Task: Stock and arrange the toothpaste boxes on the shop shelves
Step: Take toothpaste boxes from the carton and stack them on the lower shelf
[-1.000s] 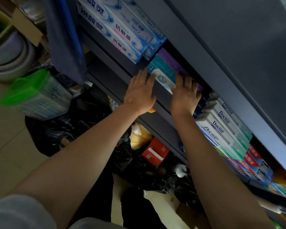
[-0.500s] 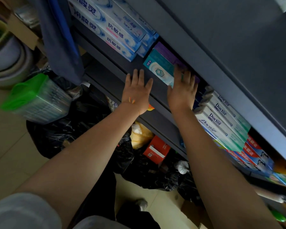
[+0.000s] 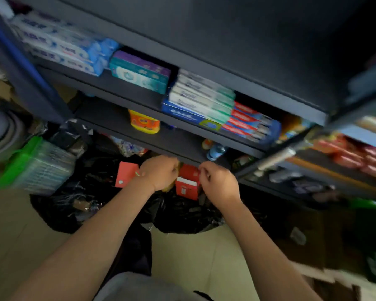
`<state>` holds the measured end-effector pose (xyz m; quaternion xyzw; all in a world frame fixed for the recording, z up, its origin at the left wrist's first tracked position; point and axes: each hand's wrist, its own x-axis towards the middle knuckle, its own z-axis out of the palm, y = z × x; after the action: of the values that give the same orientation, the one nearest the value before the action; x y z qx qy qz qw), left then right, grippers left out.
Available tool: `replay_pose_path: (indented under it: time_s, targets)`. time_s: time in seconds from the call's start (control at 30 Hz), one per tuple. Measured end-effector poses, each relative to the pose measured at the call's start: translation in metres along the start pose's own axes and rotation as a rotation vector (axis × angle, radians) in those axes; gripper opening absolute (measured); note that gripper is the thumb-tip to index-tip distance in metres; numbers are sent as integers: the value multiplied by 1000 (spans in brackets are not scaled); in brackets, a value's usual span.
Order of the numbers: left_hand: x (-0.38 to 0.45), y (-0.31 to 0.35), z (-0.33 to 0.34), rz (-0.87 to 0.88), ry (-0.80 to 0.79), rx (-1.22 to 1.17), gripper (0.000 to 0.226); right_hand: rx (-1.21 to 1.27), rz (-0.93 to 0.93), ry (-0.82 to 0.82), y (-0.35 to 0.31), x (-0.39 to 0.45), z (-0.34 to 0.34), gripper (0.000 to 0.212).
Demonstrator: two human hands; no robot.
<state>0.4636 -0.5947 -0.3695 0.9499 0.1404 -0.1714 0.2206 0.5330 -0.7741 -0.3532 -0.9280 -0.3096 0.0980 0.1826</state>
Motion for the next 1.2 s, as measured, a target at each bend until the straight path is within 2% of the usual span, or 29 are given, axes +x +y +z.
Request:
replay_pose_path:
  time_s: [0.13,0.27,0.43,0.6,0.77,0.93,1.03,1.2]
  targets:
    - [-57,128,26,118,113,-44,25,101,26,128,69,-105,-70,14]
    - [-94,258,50,263,138,-87,23,163,103,296,152,-200,-128,13]
    - [-99,378,72,414,67,-103,22,183,284,446,237,-265,-184,13]
    - [-57,457,91,479,45,-63,22,213,346,468,310,-271,-212,14]
    - [11,534,125,495,58,-163,22,204,400,513,391,-262,-241,15]
    - [61,628,151,583,-25,-226,30,186,506,519,470,-261,-296,14]
    - [80,682,156,691,39,-194,36,197,571,551,518,-265,-324,11]
    - [88,751,176,757,138,-107,44,254,626,514,583,-280,-335,10]
